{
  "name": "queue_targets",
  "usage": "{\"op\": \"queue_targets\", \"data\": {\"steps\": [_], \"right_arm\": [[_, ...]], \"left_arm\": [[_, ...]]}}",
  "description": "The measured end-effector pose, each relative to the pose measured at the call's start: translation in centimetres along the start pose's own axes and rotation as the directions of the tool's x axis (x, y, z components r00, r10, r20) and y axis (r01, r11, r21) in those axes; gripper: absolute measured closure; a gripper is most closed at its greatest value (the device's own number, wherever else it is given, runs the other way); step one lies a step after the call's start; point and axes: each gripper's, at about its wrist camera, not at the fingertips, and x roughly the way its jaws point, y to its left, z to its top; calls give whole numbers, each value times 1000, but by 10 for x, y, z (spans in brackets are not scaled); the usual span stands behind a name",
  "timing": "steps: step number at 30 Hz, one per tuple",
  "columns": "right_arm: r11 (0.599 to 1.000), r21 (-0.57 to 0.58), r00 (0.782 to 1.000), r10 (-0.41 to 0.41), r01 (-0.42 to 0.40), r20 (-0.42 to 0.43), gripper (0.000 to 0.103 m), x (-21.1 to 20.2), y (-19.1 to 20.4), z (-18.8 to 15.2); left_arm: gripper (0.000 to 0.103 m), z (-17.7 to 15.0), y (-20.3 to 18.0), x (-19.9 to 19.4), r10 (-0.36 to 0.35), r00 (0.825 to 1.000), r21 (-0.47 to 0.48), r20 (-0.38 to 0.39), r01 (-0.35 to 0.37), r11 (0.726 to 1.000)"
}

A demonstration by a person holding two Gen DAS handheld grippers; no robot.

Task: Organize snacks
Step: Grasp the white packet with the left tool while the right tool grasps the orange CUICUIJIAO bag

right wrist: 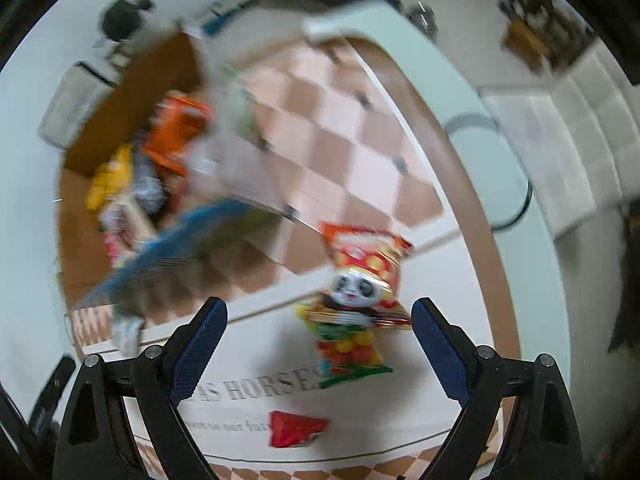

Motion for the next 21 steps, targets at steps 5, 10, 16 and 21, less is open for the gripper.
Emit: {"op": "queue_targets", "data": {"steps": [5, 10, 16, 21], "right_arm": [[997, 11, 996, -70, 71, -48, 8, 44, -11, 16], [992, -59, 988, -119, 113, -100, 46, 72, -3, 19], [981, -190, 995, -62, 47, -72, 48, 61, 37, -7], [969, -245, 994, 5, -33, -112, 48, 68, 74, -31]], "left_arm": [[8, -7, 9, 35, 20, 996, -19, -88, -22, 1000], [9, -5, 29, 54, 38, 991, -46, -132, -44, 998], [9, 5, 65, 63, -3, 989, -125, -151, -16, 992], [9, 24, 74, 85, -24, 983, -58, -183, 14, 998]]}}
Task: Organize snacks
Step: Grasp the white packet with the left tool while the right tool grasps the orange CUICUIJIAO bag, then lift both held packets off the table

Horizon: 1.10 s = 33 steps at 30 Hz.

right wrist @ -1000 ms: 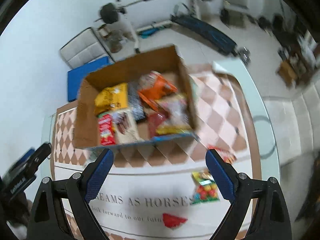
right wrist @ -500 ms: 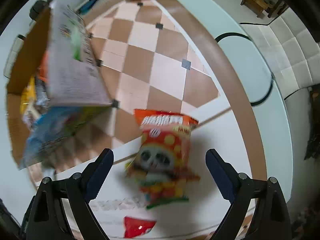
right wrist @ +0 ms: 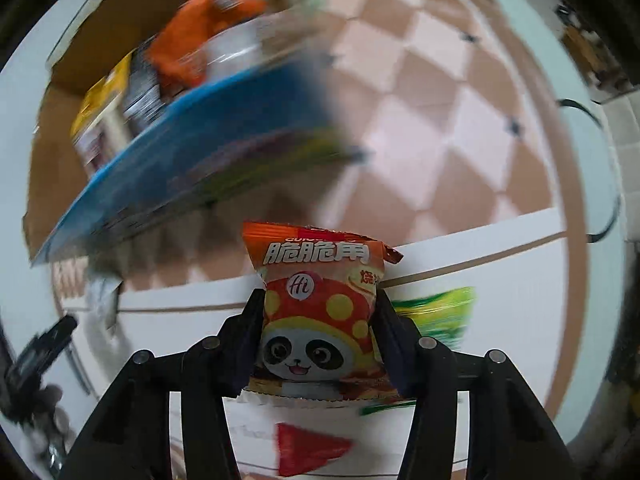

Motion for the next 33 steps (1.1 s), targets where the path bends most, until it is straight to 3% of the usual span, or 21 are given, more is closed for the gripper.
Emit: {"op": "queue_targets", "data": {"steps": [3, 6, 9, 12, 15, 18, 24, 33], "right_arm": [[1000, -19, 1000, 9, -9, -19, 48, 7, 17, 0], [999, -40, 1000, 7, -8, -31, 48, 13, 28, -3], [998, -67, 999, -9, 7, -37, 48, 14, 34, -3], [997, -81, 998, -19, 14, -52, 48, 15, 38, -6], [996, -86, 997, -23, 17, -69, 48, 18, 39, -9], [996, -88, 997, -29, 23, -76, 48, 23, 38, -13], [997, -75, 996, -26, 20, -90, 49, 33, 45, -31], [999, -23, 987, 41, -45, -155, 45, 43, 36, -38]], "left_arm": [[9, 12, -11, 12, 27, 1000, 148, -6, -26, 989], [9, 15, -26, 29, 65, 998, 312, -21, -55, 948], [9, 13, -38, 45, 82, 995, 423, -54, -51, 905], [12, 10, -48, 55, 93, 994, 472, -53, -57, 880], [28, 6, -52, 53, 85, 996, 455, -39, -58, 889], [36, 1, -48, 48, 49, 997, 381, -68, -19, 924], [38, -35, -41, 50, -10, 990, 188, -142, 37, 981], [37, -44, -28, 52, -58, 984, 33, -169, 65, 997]]}}
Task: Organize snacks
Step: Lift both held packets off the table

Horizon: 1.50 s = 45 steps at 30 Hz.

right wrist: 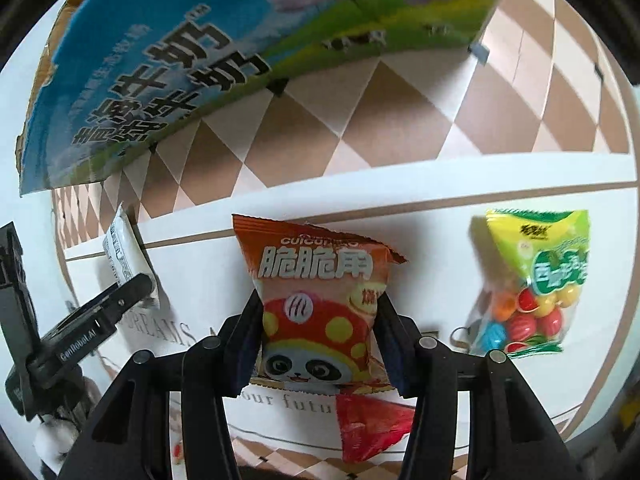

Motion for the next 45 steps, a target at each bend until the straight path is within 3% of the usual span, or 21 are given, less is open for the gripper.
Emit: {"op": "queue_targets", "data": {"steps": [3, 11, 13, 18, 21, 27, 29, 33, 36, 41, 45], "right_arm": [[1000, 2, 1000, -4, 4, 13, 27, -2, -4, 0], [998, -2, 998, -55, 55, 18, 27, 13, 14, 7], [997, -13, 997, -70, 70, 19, 27, 15, 19, 6], [999, -10, 999, -53, 53, 8, 27, 17, 20, 0], [999, 16, 999, -35, 35, 1, 27, 13, 12, 2], [999, 21, 999, -47, 48, -7, 27, 11, -1, 19], [998, 12, 998, -65, 65, -6, 27, 12, 3, 20], [995, -13, 995, -101, 101, 5, 28, 13, 11, 20], [988, -41, 989, -148, 149, 27, 44, 11, 16, 14], [988, -79, 991, -133, 133, 6, 49, 10, 13, 0], [984, -115, 990, -141, 138, -17, 49, 13, 14, -11]], "left_arm": [[35, 9, 7, 1, -1, 1000, -12, -5, 1, 1000], [33, 39, -7, 5, 18, 1000, -34, -17, -19, 999], [33, 53, -10, 3, -7, 1000, -55, -16, 6, 998], [33, 47, 12, -13, -142, 990, -150, 6, 141, 979], [33, 49, 21, -18, -167, 986, -202, 21, 168, 965], [33, 68, 16, -3, -149, 989, -241, -20, 140, 960], [30, 59, 11, -1, -126, 992, -244, -31, 114, 963], [30, 64, -4, -3, -65, 998, -181, 5, 65, 981], [35, 56, -16, -3, -26, 999, -110, 27, 29, 994], [35, 24, -41, 3, 28, 999, 4, 16, -28, 1000], [33, -11, -63, 15, 61, 998, 132, -13, -59, 989]]}}
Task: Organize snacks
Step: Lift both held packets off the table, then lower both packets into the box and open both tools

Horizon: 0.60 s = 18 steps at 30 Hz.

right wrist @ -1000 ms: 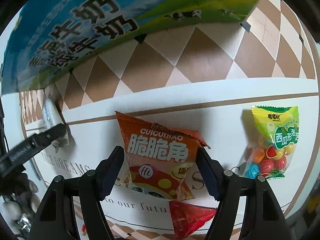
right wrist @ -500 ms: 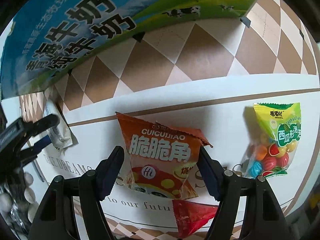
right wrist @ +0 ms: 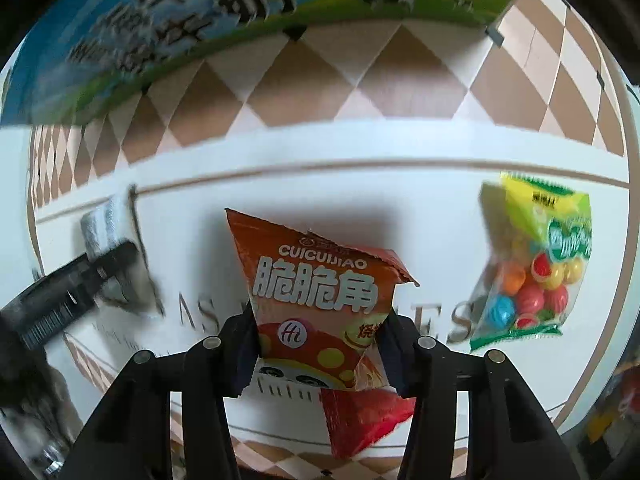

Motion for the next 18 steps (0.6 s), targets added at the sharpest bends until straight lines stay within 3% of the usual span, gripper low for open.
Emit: {"op": "queue_targets", "data": {"steps": [4, 10, 13, 15, 18], "right_arm": [[1000, -13, 1000, 6, -6, -2, 44, 1, 2, -4], [1000, -8, 1000, -7, 7, -10, 42, 2, 7, 0], [999, -20, 999, -37, 37, 3, 42, 12, 23, -6], [996, -42, 997, -74, 75, 26, 50, 12, 31, -9], [996, -57, 997, -65, 68, 43, 54, 11, 37, -14]], "left_arm": [[28, -12, -18, 11, 66, 998, 81, 7, -66, 995], [28, -4, -48, 23, 60, 998, 55, 21, -61, 997], [33, 0, -43, 20, 58, 998, 46, 33, -60, 997], [33, -15, -21, 9, 58, 998, 49, 37, -60, 997], [33, -18, -24, 0, 57, 996, 54, 63, -60, 997]]}}
